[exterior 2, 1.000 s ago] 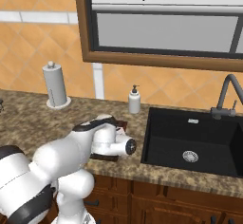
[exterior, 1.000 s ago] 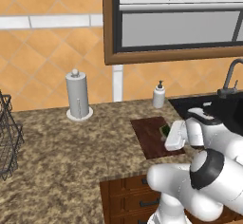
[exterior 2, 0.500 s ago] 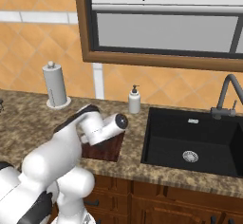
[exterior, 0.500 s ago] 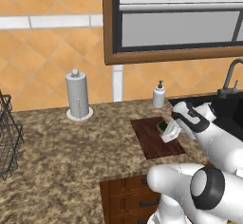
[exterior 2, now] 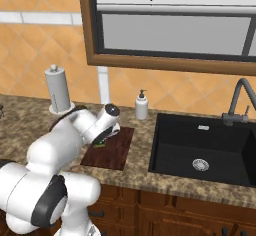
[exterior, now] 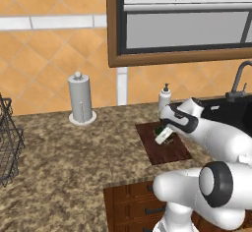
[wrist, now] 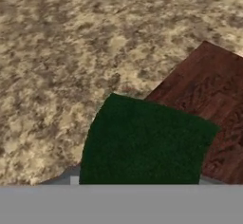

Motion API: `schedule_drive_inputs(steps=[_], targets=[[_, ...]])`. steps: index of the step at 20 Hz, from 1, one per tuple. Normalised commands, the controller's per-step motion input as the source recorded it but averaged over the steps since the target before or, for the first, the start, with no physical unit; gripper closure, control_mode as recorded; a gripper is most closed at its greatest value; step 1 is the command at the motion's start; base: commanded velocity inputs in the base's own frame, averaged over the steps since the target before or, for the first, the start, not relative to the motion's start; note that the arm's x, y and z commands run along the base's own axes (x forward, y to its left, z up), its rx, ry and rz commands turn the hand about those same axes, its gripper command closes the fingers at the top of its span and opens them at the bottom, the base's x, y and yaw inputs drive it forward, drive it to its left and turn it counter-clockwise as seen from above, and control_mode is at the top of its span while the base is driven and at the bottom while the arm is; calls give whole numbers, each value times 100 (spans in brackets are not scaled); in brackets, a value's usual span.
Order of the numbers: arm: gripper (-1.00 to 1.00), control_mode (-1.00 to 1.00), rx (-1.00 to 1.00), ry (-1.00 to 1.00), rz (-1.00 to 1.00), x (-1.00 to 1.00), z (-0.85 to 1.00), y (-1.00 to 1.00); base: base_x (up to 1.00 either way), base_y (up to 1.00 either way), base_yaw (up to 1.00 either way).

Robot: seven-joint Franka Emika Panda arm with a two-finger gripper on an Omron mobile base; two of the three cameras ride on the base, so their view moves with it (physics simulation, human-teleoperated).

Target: Pick up the sponge from the counter and clean the cutting board by briefly scrubbing or pressing down on the cutting board. Once finished, release the sponge.

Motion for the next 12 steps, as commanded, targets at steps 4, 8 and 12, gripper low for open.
schedule_drive_inputs(steps=[4, 8, 12], targets=[[100, -100, -15, 56, 4, 43, 10, 8, 0, 0, 0], [100, -100, -2, 35, -2, 19, 12, -7, 0, 0, 0], [100, -100, 0, 15, -1, 1, 14, -1, 0, 0, 0]])
